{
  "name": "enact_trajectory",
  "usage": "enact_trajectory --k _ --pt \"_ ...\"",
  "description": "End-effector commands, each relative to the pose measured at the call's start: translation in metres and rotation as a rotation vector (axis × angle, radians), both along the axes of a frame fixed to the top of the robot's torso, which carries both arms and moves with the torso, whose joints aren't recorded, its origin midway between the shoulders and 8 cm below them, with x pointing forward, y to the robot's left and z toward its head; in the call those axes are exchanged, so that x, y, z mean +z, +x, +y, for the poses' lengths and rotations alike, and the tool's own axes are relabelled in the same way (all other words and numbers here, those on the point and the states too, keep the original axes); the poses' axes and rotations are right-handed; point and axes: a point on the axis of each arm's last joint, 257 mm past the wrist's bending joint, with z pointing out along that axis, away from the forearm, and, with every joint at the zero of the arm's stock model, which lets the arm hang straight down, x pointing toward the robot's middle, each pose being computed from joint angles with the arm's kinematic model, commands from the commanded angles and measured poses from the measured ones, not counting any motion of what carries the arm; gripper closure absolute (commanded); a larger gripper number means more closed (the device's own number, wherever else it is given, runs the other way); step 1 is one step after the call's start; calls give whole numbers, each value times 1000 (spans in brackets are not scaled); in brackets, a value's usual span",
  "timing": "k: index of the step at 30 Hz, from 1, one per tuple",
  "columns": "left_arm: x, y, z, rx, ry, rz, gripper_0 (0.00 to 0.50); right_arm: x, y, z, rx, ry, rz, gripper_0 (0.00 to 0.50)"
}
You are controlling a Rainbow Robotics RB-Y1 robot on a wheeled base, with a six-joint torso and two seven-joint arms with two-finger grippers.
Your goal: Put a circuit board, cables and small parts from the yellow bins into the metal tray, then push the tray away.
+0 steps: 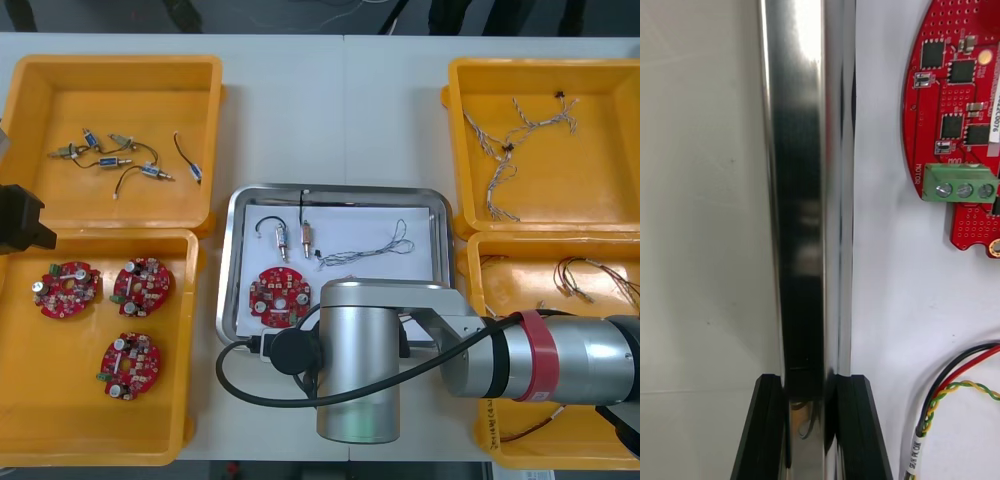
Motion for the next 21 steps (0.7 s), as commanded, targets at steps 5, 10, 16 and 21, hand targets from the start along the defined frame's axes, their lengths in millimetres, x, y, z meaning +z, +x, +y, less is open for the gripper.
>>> enact_trajectory --k 5,10,16,21 --pt "16 -3 20 -40 88 -28 0 23 10 21 79 13 -97 470" --pt "16 -3 20 -40 88 -28 0 29 18 20 80 14 -117 470" --pt "16 -3 20 -40 88 -28 0 37 32 18 75 11 -146 472" --pt "16 -3 20 -40 88 -28 0 42 49 16 60 1 -179 471"
